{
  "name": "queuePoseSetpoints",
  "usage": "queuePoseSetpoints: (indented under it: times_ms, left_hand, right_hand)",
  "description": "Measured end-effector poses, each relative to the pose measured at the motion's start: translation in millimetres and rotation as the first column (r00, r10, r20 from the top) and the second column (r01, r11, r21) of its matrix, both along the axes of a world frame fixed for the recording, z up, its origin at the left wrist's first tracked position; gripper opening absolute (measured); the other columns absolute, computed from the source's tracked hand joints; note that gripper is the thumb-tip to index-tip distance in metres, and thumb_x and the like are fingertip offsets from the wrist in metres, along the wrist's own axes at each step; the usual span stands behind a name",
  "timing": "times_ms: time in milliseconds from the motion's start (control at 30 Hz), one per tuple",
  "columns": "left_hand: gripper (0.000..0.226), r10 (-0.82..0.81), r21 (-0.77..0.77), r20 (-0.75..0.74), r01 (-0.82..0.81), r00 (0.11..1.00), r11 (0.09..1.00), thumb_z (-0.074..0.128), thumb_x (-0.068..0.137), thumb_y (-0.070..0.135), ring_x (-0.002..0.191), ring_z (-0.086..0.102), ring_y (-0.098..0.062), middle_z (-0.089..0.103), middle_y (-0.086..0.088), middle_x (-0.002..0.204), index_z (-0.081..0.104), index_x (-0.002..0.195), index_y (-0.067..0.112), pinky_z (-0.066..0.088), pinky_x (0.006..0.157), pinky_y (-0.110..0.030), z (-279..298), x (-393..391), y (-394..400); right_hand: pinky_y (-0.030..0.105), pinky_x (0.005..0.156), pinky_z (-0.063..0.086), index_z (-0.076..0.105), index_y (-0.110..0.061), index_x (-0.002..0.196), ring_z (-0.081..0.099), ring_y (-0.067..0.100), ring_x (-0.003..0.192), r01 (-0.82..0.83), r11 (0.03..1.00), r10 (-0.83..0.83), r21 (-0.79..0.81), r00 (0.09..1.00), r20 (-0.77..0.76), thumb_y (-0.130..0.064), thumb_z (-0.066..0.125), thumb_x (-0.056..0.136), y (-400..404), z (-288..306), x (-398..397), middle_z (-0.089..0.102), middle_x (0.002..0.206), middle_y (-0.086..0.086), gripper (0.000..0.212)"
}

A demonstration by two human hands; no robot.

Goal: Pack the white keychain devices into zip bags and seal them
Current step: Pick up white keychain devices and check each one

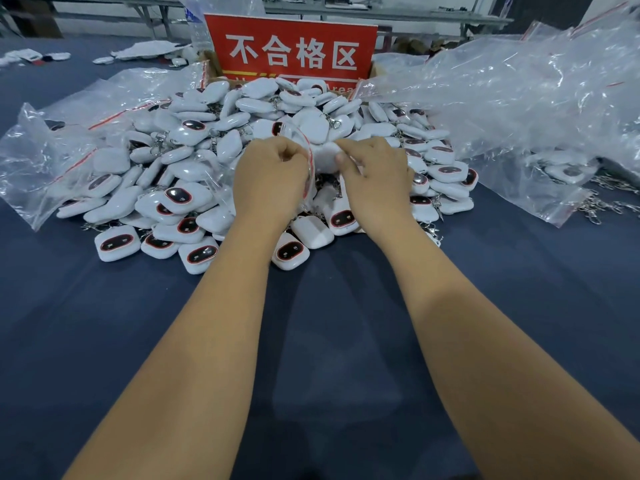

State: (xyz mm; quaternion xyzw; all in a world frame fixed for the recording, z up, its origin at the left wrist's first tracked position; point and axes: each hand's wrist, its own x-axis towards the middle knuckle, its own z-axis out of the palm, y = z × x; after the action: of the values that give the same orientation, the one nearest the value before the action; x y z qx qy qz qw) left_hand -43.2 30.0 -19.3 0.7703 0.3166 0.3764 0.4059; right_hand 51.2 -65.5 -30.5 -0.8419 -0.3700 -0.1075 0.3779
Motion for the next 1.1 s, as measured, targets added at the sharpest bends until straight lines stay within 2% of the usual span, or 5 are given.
queuePoseSetpoints:
  times_ms: [233,500,733,900,1100]
  left_hand:
    - [0.021,-0.063,0.003,0.0,0.063,0.998,0.998,0.055,0.08,0.022,0.061,0.059,-0.004,0.07,0.006,0.073,0.069,0.066,0.03,0.052,0.061,-0.029,7.3,-4.6,-7.2]
    - [0.03,-0.042,0.133,-0.109,0.057,0.993,0.99,0.054,0.084,0.013,0.086,0.056,-0.018,0.059,-0.008,0.11,0.067,0.104,0.031,0.037,0.063,-0.027,-0.8,1.1,-2.0]
    - [0.028,-0.033,0.139,-0.045,0.039,0.998,0.989,0.059,0.082,0.019,0.092,0.055,-0.015,0.059,-0.001,0.112,0.063,0.103,0.036,0.038,0.068,-0.025,-4.6,3.3,-3.3]
    - [0.031,-0.058,0.218,-0.099,0.079,0.993,0.973,0.055,0.087,0.026,0.099,0.051,-0.013,0.052,0.003,0.113,0.068,0.115,0.032,0.036,0.079,-0.026,-8.1,5.0,-3.2]
    - [0.036,-0.13,0.099,0.05,0.125,0.99,0.987,0.042,0.089,0.01,0.103,0.057,-0.015,0.062,0.001,0.11,0.073,0.1,0.022,0.047,0.085,-0.032,-3.4,2.7,-5.9]
  right_hand:
    - [0.015,0.077,0.051,0.066,-0.025,0.122,0.063,0.0,0.078,-0.056,0.877,0.24,0.476,0.911,-0.336,-0.016,0.053,0.098,-4.4,7.7,-9.1,0.069,0.092,-0.009,0.029]
    - [0.036,0.076,0.06,0.054,-0.035,0.095,0.069,0.028,0.084,-0.039,0.832,0.287,0.553,0.884,-0.369,-0.001,0.068,0.077,-5.5,10.8,-11.2,0.066,0.095,0.008,0.041]
    - [0.021,0.062,0.047,0.069,-0.013,0.082,0.052,0.009,0.07,-0.036,0.787,0.376,0.616,0.82,-0.432,-0.005,0.065,0.081,-3.8,12.0,-6.8,0.061,0.075,0.001,0.008]
    - [0.02,0.05,0.047,0.069,-0.015,0.091,0.062,0.015,0.064,-0.046,0.638,0.623,0.769,0.618,-0.48,-0.003,0.055,0.095,-3.6,15.1,-8.6,0.068,0.08,0.003,0.019]
    - [0.025,0.065,0.054,0.054,-0.011,0.129,0.065,0.014,0.077,-0.113,0.759,0.556,0.641,0.624,-0.549,0.007,0.055,0.093,-0.3,12.0,-9.3,0.069,0.098,0.01,0.041]
